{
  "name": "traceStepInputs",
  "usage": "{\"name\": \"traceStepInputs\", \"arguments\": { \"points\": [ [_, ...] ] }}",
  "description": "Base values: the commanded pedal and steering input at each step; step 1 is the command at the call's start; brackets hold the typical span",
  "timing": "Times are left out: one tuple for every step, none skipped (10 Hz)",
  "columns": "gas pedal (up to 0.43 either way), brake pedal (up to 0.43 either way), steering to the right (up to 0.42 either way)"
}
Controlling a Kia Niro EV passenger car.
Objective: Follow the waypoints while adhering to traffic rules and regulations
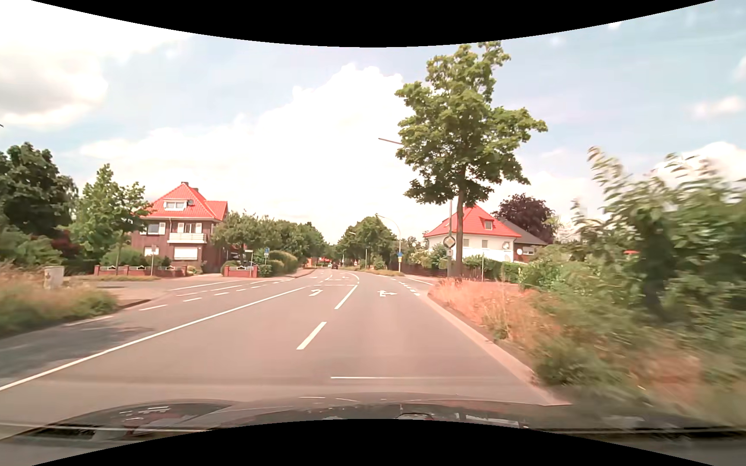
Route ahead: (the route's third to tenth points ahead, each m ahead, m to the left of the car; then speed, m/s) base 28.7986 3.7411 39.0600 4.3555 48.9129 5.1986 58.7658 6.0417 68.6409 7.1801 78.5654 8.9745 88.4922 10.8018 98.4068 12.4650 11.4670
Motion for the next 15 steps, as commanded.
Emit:
{"name": "traceStepInputs", "arguments": {
  "points": [
    [0.240,0.000,-0.006],
    [0.228,0.000,-0.005],
    [0.209,0.000,-0.004],
    [0.209,0.000,-0.003],
    [0.197,0.000,-0.003],
    [0.197,0.000,-0.007],
    [0.197,0.000,-0.009],
    [0.197,0.000,-0.009],
    [0.197,0.000,-0.009],
    [0.189,0.000,-0.009],
    [0.189,0.000,-0.008],
    [0.189,0.000,-0.009],
    [0.189,0.000,-0.008],
    [0.189,0.000,-0.009],
    [0.177,0.000,-0.009]
  ]
}}
